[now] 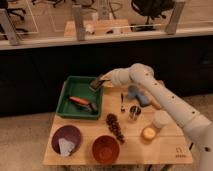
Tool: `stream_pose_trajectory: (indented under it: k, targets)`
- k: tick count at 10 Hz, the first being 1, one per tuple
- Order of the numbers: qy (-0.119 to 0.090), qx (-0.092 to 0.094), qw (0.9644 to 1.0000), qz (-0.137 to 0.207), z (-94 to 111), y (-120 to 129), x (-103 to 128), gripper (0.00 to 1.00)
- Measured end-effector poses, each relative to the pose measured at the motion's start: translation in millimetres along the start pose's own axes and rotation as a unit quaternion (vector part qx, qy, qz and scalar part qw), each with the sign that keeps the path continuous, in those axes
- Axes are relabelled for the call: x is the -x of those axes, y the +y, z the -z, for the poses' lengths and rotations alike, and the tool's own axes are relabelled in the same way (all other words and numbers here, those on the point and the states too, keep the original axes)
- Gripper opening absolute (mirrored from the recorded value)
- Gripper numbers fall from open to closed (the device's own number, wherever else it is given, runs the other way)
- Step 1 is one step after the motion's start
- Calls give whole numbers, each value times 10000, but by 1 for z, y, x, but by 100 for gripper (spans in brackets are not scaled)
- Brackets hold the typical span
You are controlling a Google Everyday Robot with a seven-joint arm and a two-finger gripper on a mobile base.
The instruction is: Wipe tray with eraser
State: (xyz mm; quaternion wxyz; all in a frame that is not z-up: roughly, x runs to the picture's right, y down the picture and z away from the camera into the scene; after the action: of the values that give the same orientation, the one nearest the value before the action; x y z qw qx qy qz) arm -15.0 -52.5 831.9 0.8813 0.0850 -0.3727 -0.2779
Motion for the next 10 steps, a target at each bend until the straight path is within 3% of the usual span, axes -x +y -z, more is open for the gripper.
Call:
stream_pose_trajectory:
  k: [1,5,10]
  targets:
    - [-32,37,9998,179,-16,-7,15,15]
    - [-65,249,9985,493,-44,-7,40,15]
    - [120,604,9966,553,-80,6,45,15]
